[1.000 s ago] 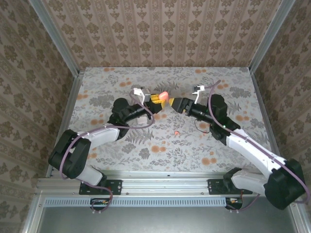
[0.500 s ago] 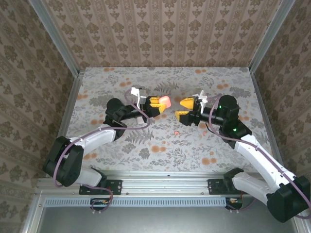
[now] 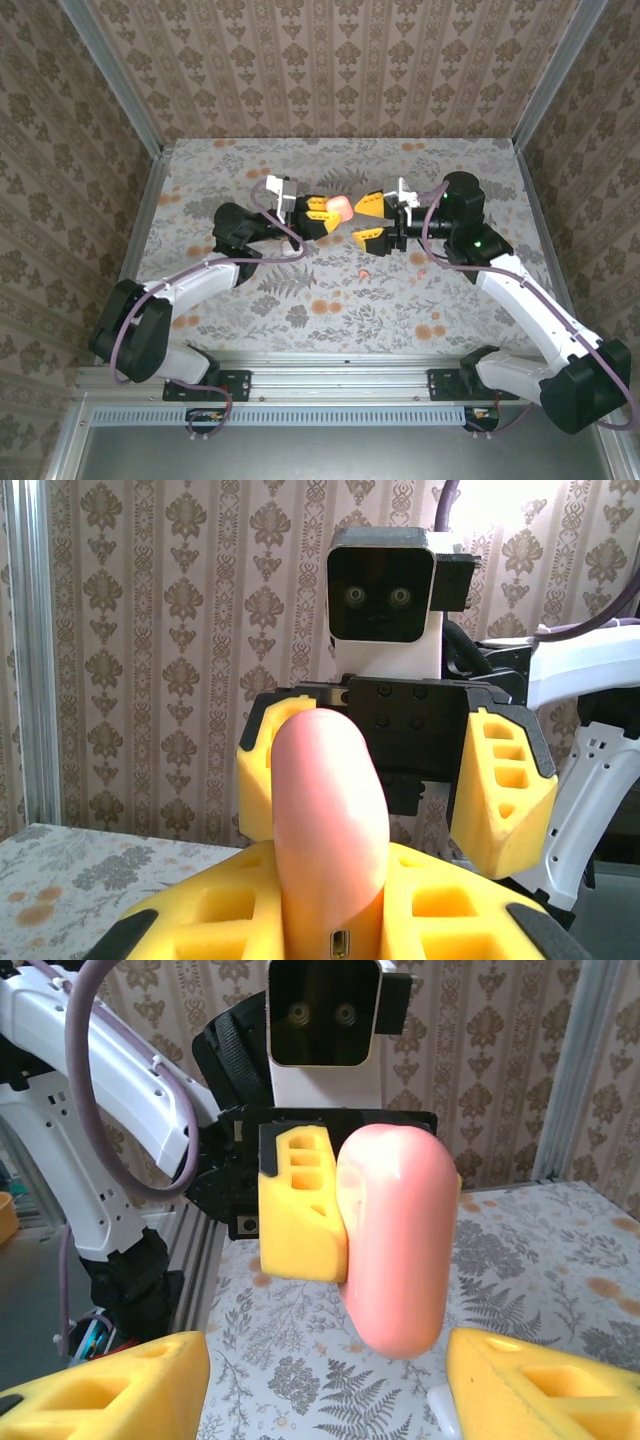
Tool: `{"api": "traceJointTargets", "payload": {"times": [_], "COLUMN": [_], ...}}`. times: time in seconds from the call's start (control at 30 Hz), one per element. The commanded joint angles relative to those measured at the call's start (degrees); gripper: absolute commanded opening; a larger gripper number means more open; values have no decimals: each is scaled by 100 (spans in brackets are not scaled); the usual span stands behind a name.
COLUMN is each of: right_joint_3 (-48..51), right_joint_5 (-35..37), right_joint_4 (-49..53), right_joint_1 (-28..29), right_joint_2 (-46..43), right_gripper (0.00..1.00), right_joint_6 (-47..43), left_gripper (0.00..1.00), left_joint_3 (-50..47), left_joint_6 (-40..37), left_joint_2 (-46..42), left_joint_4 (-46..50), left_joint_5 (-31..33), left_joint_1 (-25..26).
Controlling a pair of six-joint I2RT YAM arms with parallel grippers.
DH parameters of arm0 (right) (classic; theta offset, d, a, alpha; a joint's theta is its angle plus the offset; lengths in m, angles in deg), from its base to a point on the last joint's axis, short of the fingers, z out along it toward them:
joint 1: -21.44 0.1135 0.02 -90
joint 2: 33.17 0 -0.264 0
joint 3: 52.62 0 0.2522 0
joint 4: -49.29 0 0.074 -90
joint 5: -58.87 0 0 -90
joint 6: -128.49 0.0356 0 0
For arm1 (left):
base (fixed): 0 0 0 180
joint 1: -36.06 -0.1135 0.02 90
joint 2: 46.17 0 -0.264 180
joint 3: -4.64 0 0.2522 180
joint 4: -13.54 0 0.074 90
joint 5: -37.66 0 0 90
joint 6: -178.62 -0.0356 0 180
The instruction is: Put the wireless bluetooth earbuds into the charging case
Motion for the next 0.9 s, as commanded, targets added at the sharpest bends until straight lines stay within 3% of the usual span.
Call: {"api": "traceJointTargets", "payload": {"times": [0.0,0.17,0.6,0.73,0.87], "right_joint_3": [-279,-397,-742,-816,-1016], "right_joint_5": [-392,-543,-875,-816,-506], "right_joint_4": [137,61,135,417,1234], "right_joint_1": [-32,-31,-38,-88,-163], "right_joint_2": [120,294,688,697,686], "right_gripper": [65,62,26,20,17], "right_joint_6": [-240,-246,-468,-736,-1434], "left_gripper": [21,21,21,25,37], "left_joint_3": [225,309,272,186,81], "left_joint_6": [222,248,256,159,-24], "left_joint_2": [87,134,161,193,231], "left_joint_4": [-390,-390,-385,-370,-246], "left_joint_5": [-215,-259,-208,-105,-52], "left_joint_1": [65,87,105,59,-157]}}
